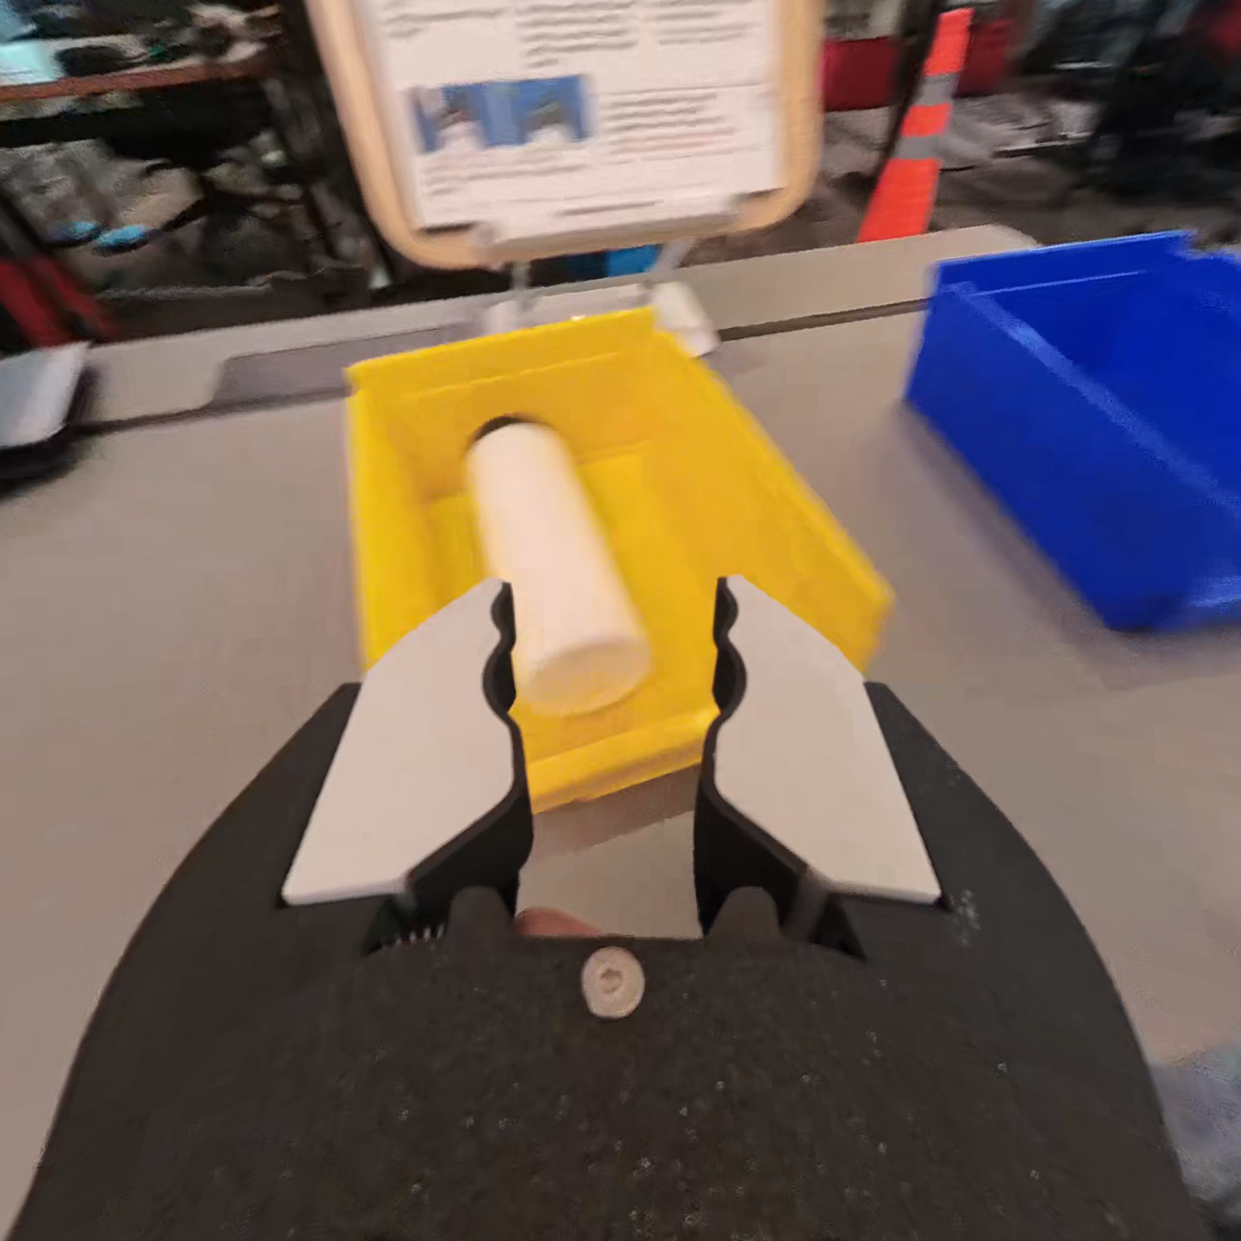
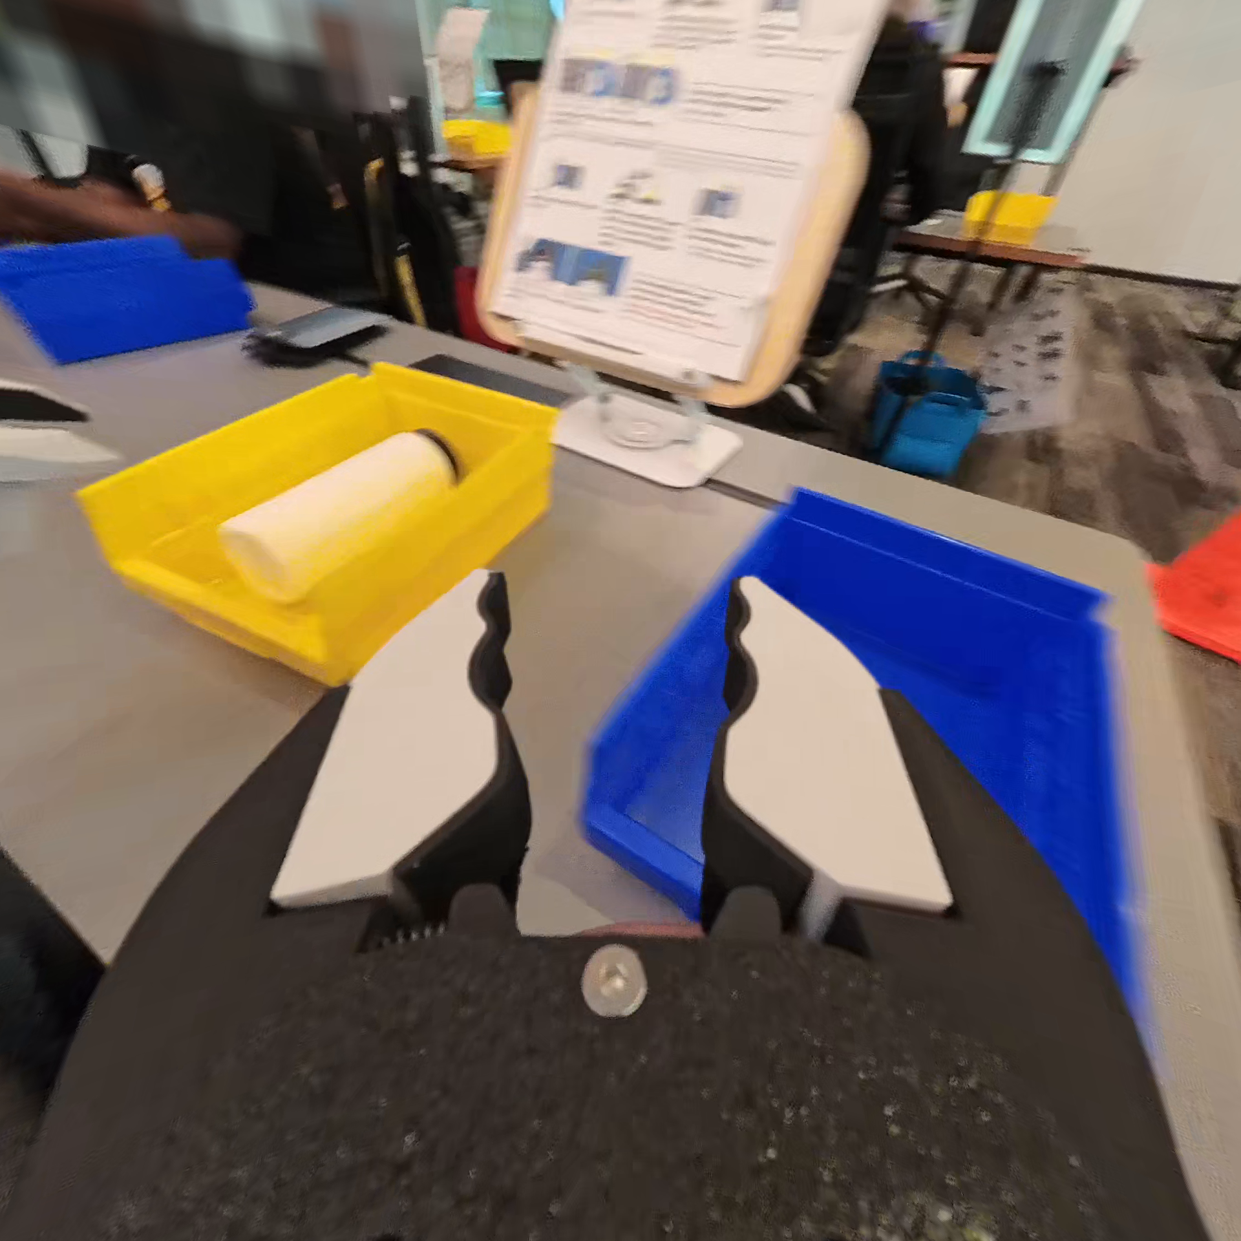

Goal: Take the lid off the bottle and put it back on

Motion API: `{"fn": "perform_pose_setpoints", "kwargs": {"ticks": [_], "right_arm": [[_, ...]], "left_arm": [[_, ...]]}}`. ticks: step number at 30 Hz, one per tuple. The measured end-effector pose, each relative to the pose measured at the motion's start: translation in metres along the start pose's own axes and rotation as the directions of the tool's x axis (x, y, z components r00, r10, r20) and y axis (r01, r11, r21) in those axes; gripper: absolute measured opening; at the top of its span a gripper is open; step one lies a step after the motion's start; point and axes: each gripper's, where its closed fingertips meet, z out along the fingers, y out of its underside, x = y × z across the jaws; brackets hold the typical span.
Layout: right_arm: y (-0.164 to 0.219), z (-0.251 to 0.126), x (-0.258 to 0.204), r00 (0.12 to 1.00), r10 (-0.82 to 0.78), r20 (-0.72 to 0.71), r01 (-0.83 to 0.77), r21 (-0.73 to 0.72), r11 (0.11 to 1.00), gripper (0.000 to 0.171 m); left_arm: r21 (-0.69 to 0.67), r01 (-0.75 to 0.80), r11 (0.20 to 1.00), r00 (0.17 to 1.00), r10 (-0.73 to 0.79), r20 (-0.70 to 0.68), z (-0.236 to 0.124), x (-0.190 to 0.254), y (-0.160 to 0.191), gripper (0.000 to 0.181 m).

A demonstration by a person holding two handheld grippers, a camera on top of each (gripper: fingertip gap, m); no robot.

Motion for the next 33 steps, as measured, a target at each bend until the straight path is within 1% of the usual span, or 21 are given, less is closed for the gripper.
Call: {"fn": "perform_pose_setpoints", "kwargs": {"ticks": [1,3,5,6,7,8,9,10,11,12,13,15,17,18,21,24,26,28,31,33], "right_arm": [[0.000,0.019,-0.031,0.999,-0.005,0.043,0.006,-0.009,1.000,0.062],[0.010,0.058,-0.094,0.991,0.059,0.120,-0.057,-0.017,0.998,0.067],[0.041,0.092,-0.153,0.970,0.155,0.188,-0.138,-0.100,0.985,0.073],[0.061,0.106,-0.173,0.966,0.188,0.179,-0.160,-0.160,0.974,0.078],[0.081,0.118,-0.185,0.971,0.202,0.131,-0.171,-0.216,0.961,0.080],[0.098,0.127,-0.187,0.978,0.203,0.053,-0.183,-0.253,0.950,0.078],[0.110,0.135,-0.185,0.978,0.208,-0.026,-0.207,-0.269,0.941,0.071],[0.119,0.142,-0.182,0.971,0.221,-0.089,-0.237,-0.274,0.932,0.065],[0.125,0.148,-0.178,0.962,0.230,-0.144,-0.263,-0.281,0.923,0.060],[0.129,0.152,-0.174,0.955,0.231,-0.187,-0.278,-0.288,0.917,0.035],[0.130,0.154,-0.173,0.953,0.227,-0.202,-0.281,-0.296,0.913,0.005],[0.123,0.156,-0.175,0.957,0.194,-0.214,-0.254,-0.299,0.920,0.005],[0.099,0.159,-0.180,0.962,0.097,-0.254,-0.152,-0.206,0.967,0.004],[0.089,0.162,-0.186,0.959,0.057,-0.279,-0.114,-0.191,0.975,0.004],[0.070,0.187,-0.221,0.964,0.095,-0.247,-0.139,-0.167,0.976,0.005],[0.055,0.219,-0.268,0.972,0.095,-0.216,-0.129,-0.147,0.981,0.005],[0.053,0.240,-0.303,0.979,0.088,-0.186,-0.119,-0.161,0.980,0.005],[0.053,0.258,-0.332,0.983,0.091,-0.160,-0.117,-0.166,0.979,0.005],[0.058,0.278,-0.355,0.981,0.068,-0.183,-0.102,-0.182,0.978,0.005],[0.073,0.288,-0.364,0.983,0.090,-0.160,-0.126,-0.229,0.965,0.005]], "left_arm": [[-0.016,0.027,1.000,0.999,-0.026,0.036,-0.002,-0.023,0.012,0.057],[-0.044,0.064,0.997,0.993,-0.059,0.100,-0.001,-0.058,0.039,0.057],[-0.093,0.050,0.994,0.986,-0.034,0.164,0.006,-0.079,0.064,0.055],[-0.120,0.026,0.993,0.981,-0.002,0.194,0.011,-0.088,0.073,0.053],[-0.137,0.017,0.990,0.979,0.011,0.205,0.017,-0.093,0.079,0.051],[-0.162,0.038,0.986,0.983,-0.007,0.186,0.024,-0.093,0.085,0.050],[-0.192,0.074,0.979,0.988,-0.045,0.148,0.032,-0.090,0.092,0.050],[-0.218,0.103,0.970,0.991,-0.081,0.107,0.039,-0.085,0.098,0.046],[-0.242,0.108,0.964,0.993,-0.092,0.077,0.045,-0.081,0.102,0.030],[-0.260,0.091,0.961,0.995,-0.079,0.057,0.050,-0.079,0.105,0.007],[-0.263,0.074,0.962,0.996,-0.056,0.074,0.051,-0.082,0.103,0.004],[-0.245,0.032,0.969,0.996,-0.011,0.084,0.050,-0.089,0.093,0.003],[-0.188,0.025,0.982,0.996,-0.009,0.090,0.044,-0.103,0.076,0.002],[-0.185,0.053,0.981,0.995,-0.038,0.088,0.041,-0.114,0.073,0.002],[-0.161,0.101,0.982,0.989,-0.081,0.127,0.032,-0.161,0.071,0.002],[-0.113,0.075,0.991,0.981,-0.053,0.185,0.017,-0.220,0.069,0.002],[-0.089,0.034,0.995,0.977,-0.014,0.213,0.007,-0.258,0.069,0.002],[-0.077,0.044,0.996,0.975,-0.026,0.220,0.003,-0.288,0.077,0.002],[-0.103,0.091,0.991,0.973,-0.067,0.220,0.009,-0.312,0.099,0.002],[-0.113,0.102,0.988,0.964,-0.071,0.255,0.012,-0.320,0.111,0.002]]}}
